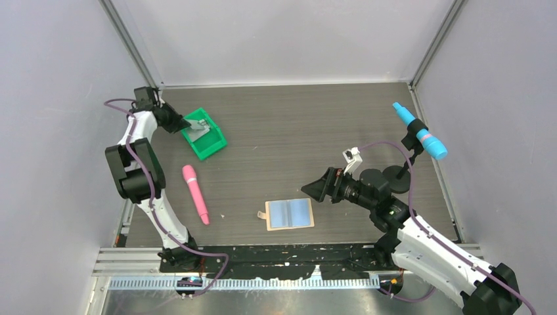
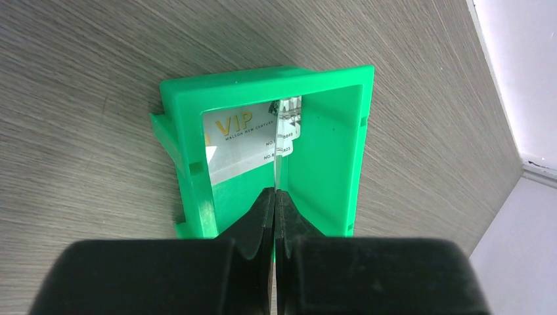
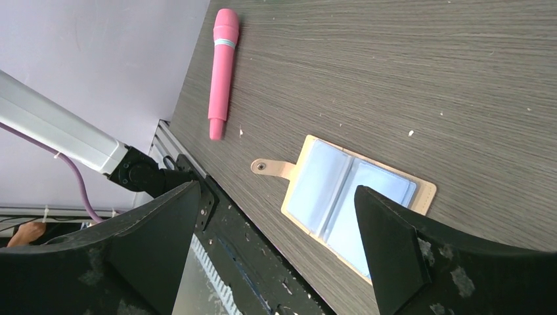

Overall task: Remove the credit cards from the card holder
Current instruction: Place the credit card in the storage box, then remove the credit card from the card holder.

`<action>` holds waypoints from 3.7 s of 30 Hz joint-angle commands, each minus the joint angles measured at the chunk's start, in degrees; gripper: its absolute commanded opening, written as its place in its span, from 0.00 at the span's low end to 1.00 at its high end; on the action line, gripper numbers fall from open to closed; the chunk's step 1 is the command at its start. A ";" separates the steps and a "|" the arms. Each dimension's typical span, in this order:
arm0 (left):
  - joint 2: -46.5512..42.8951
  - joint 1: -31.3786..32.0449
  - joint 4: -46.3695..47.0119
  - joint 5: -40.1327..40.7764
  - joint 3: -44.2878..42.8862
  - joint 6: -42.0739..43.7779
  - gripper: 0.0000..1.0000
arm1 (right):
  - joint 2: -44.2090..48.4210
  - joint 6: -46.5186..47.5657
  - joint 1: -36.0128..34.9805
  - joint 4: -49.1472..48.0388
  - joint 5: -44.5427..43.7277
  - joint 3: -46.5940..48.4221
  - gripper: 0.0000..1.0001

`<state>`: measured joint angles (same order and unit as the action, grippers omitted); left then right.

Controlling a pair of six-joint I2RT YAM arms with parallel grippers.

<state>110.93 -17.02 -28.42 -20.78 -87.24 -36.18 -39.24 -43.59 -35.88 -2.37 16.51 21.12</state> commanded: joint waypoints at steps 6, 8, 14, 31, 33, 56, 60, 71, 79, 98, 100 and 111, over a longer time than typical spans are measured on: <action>0.99 -0.36 0.76 0.91 -3.31 0.92 0.10 | -1.41 0.83 0.25 -2.38 -0.38 2.61 0.95; 1.19 -0.43 0.09 1.15 -3.77 1.01 0.12 | -1.50 0.73 0.36 -2.38 -0.22 2.61 0.95; 1.18 -0.30 -0.30 1.04 -4.29 0.49 0.22 | -0.95 0.76 0.45 -1.93 0.09 2.42 0.95; -3.37 -0.30 -3.78 2.16 -5.82 -1.86 0.31 | -1.13 2.72 0.72 9.26 -5.04 6.93 0.95; -4.65 -0.27 -5.04 3.01 -6.09 -2.12 0.33 | -1.13 2.86 0.72 9.45 -4.44 7.37 0.95; -36.18 27.65 -3.66 -0.05 28.15 2.76 0.38 | -0.01 3.63 0.72 15.16 -1.40 2.71 0.87; -42.65 33.76 -0.86 -1.12 36.46 1.03 0.40 | 0.33 2.66 0.60 15.16 -2.15 1.12 0.86; -49.77 51.51 16.21 1.32 55.20 -9.34 0.44 | 2.05 -0.22 -0.07 15.05 -4.52 -0.59 0.86; -48.12 55.72 15.61 7.04 57.05 -9.05 0.44 | 4.77 -0.98 -0.96 16.29 -6.18 -1.48 0.87; -43.20 60.50 19.34 10.10 58.66 -10.19 0.38 | -1.49 -3.74 -7.82 12.77 -9.36 2.44 0.85; -42.48 61.33 20.14 10.73 58.70 -10.66 0.36 | -3.07 -4.15 -9.48 11.88 -10.50 2.86 0.85; -44.34 64.11 24.37 9.00 60.22 -14.52 0.00 | -15.95 -4.77 -18.93 7.56 -18.24 7.55 0.85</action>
<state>68.95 46.54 -8.67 -10.79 -28.45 -48.66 -51.83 -48.14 -52.25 9.13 4.03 24.27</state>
